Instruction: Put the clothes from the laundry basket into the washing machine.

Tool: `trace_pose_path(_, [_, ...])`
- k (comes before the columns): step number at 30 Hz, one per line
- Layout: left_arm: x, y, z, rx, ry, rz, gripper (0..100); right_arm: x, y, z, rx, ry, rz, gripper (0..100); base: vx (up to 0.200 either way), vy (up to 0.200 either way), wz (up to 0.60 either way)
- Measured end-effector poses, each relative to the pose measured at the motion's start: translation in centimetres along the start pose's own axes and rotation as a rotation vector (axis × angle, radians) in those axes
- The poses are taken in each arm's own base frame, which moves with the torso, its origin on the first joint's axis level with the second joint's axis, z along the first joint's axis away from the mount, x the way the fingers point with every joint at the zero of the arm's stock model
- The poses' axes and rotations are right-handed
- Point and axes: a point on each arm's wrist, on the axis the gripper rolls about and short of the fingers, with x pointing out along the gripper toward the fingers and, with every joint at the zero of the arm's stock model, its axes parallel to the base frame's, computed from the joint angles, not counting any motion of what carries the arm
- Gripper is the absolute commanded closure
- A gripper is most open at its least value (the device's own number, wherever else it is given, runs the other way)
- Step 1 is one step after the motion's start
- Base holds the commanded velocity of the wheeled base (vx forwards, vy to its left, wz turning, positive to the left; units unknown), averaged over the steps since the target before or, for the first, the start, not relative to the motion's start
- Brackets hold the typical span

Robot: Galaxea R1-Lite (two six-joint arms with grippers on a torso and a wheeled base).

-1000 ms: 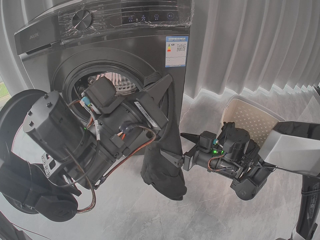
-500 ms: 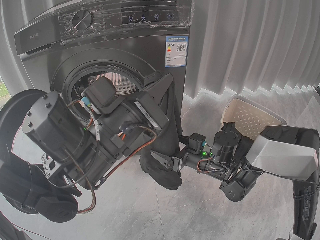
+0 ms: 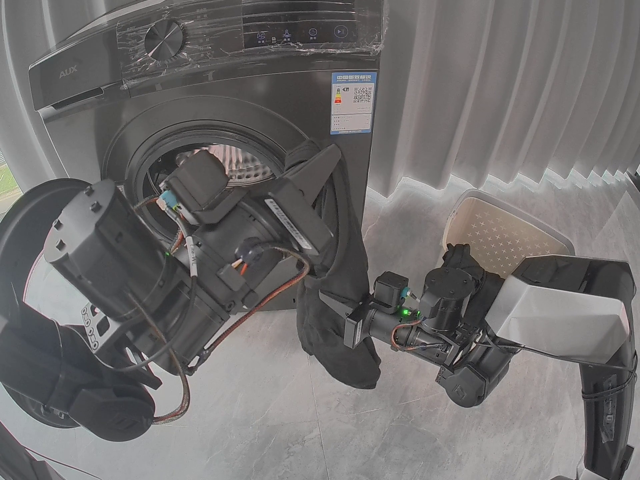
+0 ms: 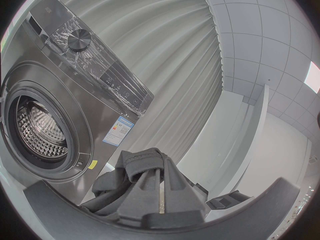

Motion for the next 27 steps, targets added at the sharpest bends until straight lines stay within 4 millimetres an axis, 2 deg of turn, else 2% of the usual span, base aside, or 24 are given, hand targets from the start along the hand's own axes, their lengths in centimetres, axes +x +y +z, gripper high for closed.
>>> trace_pose_path(5, [0.1,0.5,0.2,0.007,-0.007,0.009,100,-0.8,0.8,0.0,0.008,0.025,0.011,100,0.000,0.000,0.00])
trace_pose_path(11, [0.1,1.4,0.5,0.020,-0.013,0.033,100,-2.8,2.9,1.4,0.011,0.041,0.047,100,0.000,0.000,0.00])
trace_pose_path(20, [0.4,4.1,-0.1,0.054,-0.011,0.108,100,-8.1,7.0,4.0,0.012,0.077,0.134,100,0.000,0.000,0.00])
trace_pose_path(27, [0.9,6.9,-1.7,0.104,-0.011,0.165,100,-12.1,8.9,5.6,0.007,0.080,0.185,100,0.000,0.000,0.00])
